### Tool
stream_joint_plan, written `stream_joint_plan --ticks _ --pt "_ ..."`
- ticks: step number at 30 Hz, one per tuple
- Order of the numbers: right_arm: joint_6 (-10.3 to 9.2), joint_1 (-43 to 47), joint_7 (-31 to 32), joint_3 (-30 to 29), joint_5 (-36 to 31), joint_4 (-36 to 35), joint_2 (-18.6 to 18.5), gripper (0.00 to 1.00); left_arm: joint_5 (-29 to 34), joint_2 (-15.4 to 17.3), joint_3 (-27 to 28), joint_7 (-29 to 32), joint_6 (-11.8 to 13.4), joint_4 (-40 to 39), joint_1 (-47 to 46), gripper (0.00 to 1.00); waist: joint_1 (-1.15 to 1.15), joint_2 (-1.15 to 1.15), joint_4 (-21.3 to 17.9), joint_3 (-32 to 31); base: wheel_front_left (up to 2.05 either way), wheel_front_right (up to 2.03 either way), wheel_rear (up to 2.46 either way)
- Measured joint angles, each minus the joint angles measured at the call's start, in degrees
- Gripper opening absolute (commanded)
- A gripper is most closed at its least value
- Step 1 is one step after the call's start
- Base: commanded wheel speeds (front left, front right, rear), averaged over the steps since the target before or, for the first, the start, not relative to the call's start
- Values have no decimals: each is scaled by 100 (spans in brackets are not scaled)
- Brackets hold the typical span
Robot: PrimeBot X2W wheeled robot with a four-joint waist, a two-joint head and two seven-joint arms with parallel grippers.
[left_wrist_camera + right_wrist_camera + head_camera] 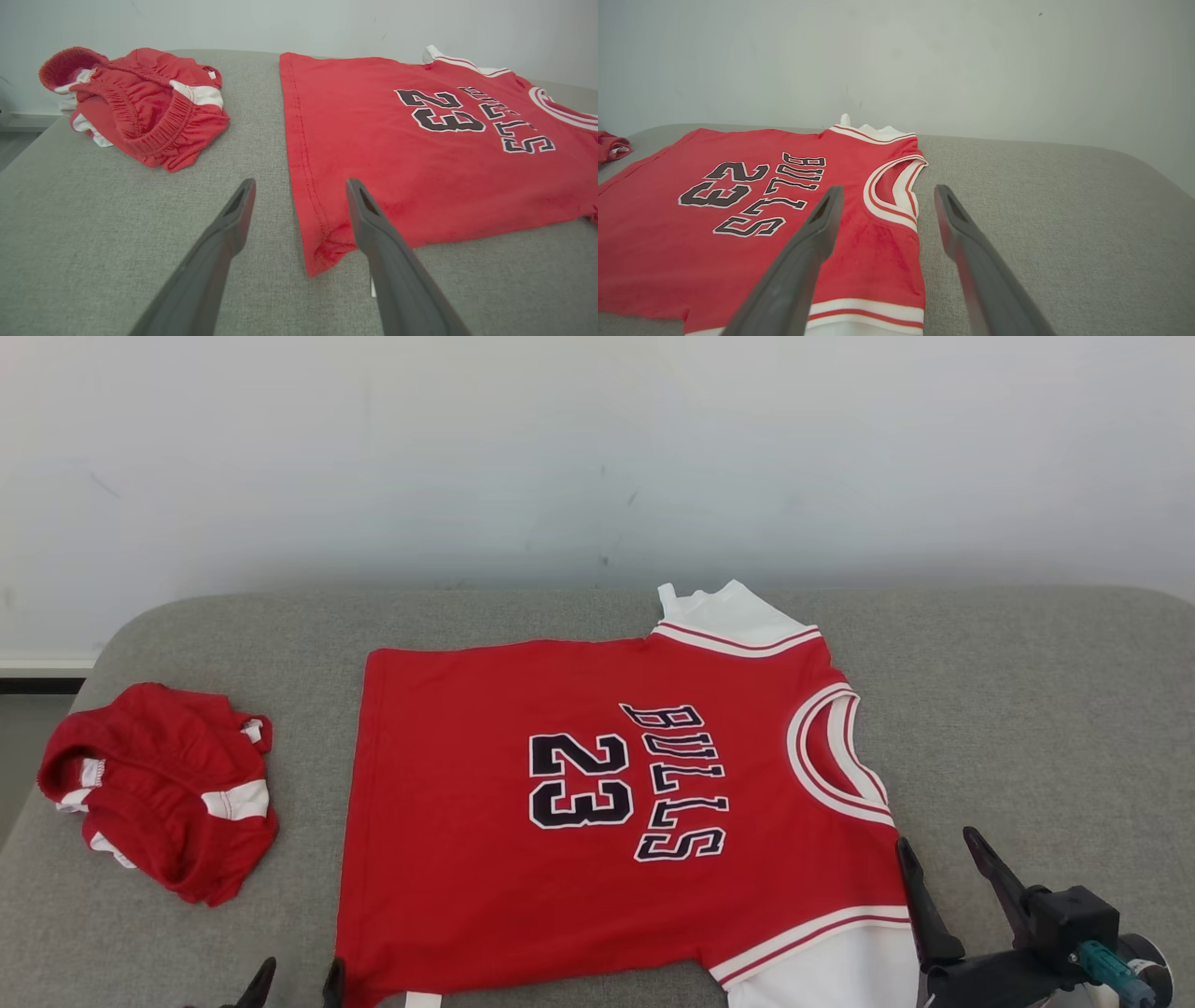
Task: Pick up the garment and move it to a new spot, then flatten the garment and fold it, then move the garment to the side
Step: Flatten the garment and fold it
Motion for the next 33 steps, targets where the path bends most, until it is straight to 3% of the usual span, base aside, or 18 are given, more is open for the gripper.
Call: stream_joint_plan --ticks 8,15,20,32,33 --pt "69 -14 5 51 2 104 4 100 -75 -7 -190 449 -275 407 -59 100 0 0 -15 82 0 0 0" --pt "356 104 505 265 167 277 11 100 -120 -23 -255 671 -430 731 -244 100 0 0 -86 171 0 0 0" --pt "448 534 927 292 330 307 -103 100 -160 -23 -257 775 -512 953 -392 100 0 0 -80 224 0 0 0" --pt "504 714 1677 279 672 11 -130 100 -475 -79 -293 998 -762 1475 -769 100 0 0 -165 320 0 0 0" --pt "503 715 1723 279 672 -25 -132 100 -479 -87 -307 1027 -784 1533 -792 96 0 0 -168 323 0 0 0"
